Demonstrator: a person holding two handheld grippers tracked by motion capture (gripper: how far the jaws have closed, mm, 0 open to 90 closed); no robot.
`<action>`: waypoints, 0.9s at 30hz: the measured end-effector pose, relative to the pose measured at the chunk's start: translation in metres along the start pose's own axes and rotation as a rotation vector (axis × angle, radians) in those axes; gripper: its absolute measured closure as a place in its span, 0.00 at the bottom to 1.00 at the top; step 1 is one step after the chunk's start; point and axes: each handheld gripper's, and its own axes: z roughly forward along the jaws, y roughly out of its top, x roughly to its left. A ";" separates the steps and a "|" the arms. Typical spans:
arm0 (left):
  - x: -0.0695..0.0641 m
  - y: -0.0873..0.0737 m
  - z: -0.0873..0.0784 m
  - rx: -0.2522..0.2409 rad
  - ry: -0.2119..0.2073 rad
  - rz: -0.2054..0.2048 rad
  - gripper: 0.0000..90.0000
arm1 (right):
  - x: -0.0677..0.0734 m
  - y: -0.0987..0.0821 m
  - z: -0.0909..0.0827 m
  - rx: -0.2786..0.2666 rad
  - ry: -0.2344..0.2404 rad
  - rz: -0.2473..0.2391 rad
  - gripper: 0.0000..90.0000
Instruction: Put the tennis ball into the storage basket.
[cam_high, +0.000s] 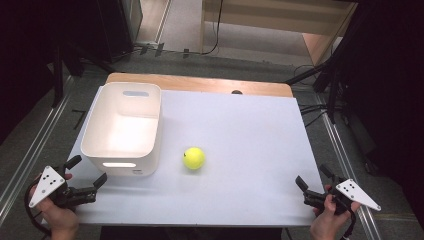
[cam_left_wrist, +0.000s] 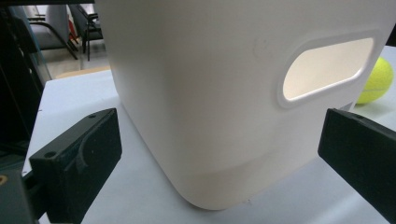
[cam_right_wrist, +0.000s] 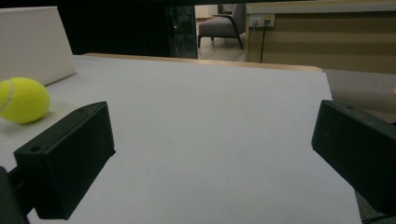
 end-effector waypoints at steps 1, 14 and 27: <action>0.000 0.000 0.000 0.000 0.002 -0.002 0.00 | 0.000 0.000 0.000 0.002 -0.002 0.003 0.00; 0.001 0.000 0.000 -0.003 0.004 -0.009 0.00 | 0.009 0.007 0.002 0.036 -0.012 -0.010 0.00; 0.000 0.000 -0.001 -0.002 0.004 -0.008 0.00 | 0.021 0.022 0.015 0.106 0.055 -0.034 0.00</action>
